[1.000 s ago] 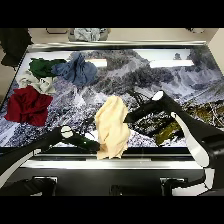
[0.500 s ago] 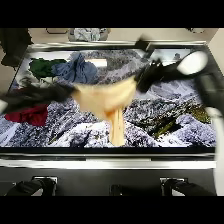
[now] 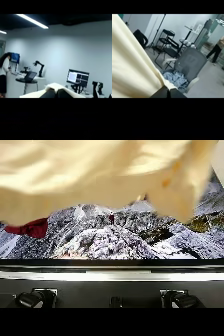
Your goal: Fold the shirts.
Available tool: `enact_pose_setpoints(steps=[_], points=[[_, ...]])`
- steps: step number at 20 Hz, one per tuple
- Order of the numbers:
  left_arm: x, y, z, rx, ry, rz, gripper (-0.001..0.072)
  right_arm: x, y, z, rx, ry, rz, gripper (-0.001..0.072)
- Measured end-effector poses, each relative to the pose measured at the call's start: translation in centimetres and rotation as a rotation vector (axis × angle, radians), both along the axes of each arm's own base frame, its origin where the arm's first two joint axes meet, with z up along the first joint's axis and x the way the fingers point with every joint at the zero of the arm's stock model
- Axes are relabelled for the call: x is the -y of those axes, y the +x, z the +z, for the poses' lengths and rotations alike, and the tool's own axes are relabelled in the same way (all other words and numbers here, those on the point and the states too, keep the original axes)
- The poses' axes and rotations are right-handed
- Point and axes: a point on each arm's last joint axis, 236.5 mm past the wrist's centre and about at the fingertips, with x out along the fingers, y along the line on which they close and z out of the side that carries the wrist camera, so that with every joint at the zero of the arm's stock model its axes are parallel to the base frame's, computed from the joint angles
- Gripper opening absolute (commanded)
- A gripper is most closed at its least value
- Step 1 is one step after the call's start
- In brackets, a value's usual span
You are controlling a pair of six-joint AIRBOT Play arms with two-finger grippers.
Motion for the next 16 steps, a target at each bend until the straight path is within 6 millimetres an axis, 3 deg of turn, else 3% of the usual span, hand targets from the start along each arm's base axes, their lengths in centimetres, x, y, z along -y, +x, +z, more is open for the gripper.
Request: enact_pose_setpoints(steps=[2, 4, 6, 7, 10, 14, 16], points=[[-0.5, -0.2, 1.0, 0.029, -0.03, 0.013, 0.0023, 0.1, -1.0, 0.0, -0.028, 0.029, 0.009, 0.004], [-0.7, 0.9, 1.2, 0.035, -0.033, 0.039, 0.0024, -0.1, -0.9, -1.1, -0.096, 0.039, 0.015, 0.0041], [-0.1, 3.2, 0.2, 0.008, 0.0, 0.064, 0.0024, -0.5, 0.6, -4.2, -0.238, 0.024, 0.019, 0.0042], [0.5, 5.0, -1.0, -0.025, 0.037, 0.073, 0.0024, -0.8, 1.7, -6.8, -0.34, -0.005, 0.019, 0.0042], [3.0, 13.1, -7.8, -0.211, 0.19, 0.095, 0.0025, -1.3, 6.0, -16.4, -0.673, -0.114, -0.004, 0.0042], [4.2, 25.1, -20.7, -0.52, 0.329, 0.116, 0.0026, -1.5, 12.9, -31.4, -1.05, -0.191, -0.072, 0.0043], [4.3, 29.8, -27.5, -0.669, 0.371, 0.115, 0.0027, -1.8, 16.1, -38.3, -1.176, -0.182, -0.11, 0.0043]])
